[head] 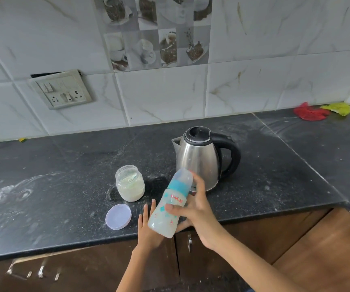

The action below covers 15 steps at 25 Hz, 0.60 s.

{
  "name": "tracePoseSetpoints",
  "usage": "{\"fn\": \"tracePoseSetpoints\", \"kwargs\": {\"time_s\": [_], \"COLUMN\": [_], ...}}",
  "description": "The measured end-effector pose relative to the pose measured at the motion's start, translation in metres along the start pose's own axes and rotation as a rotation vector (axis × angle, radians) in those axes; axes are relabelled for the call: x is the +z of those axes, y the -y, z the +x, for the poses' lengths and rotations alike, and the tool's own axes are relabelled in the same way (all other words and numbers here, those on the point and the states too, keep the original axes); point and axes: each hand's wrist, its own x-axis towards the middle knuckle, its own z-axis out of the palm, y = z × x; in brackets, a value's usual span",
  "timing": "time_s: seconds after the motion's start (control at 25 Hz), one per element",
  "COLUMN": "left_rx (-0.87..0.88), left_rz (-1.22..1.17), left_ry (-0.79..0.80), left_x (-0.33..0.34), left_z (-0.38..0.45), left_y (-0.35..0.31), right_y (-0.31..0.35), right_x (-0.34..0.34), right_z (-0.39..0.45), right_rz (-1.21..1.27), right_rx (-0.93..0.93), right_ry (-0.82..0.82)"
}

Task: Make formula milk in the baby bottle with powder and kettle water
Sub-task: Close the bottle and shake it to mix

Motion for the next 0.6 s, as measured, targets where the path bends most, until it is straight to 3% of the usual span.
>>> {"fn": "tracePoseSetpoints", "kwargs": {"time_s": [0.16, 0.32, 0.48, 0.52, 0.6], "left_rx": [0.154, 0.118, 0.139, 0.135, 0.133], "left_rz": [0.158, 0.151, 0.217, 0.215, 0.178], "left_ry": [-0.021, -0.022, -0.004, -0.002, 0.001], "left_x": [0.002, 0.005, 0.005, 0.005, 0.005], "left_z": [0.005, 0.005, 0.008, 0.007, 0.005], "left_y": [0.000, 0.003, 0.002, 0.001, 0.002], "right_y": [0.016, 0.010, 0.019, 0.019, 0.009], "right_x": [-0.017, -0.004, -0.018, -0.016, -0.011], "right_z": [0.023, 0.001, 0.023, 0.021, 0.010], "right_rz": [0.244, -0.005, 0.251, 0.230, 0.040], "right_rx": [-0.132, -0.029, -0.130, -0.109, -0.037], "right_ry": [-0.253, -0.001, -0.264, -0.259, -0.099]}}
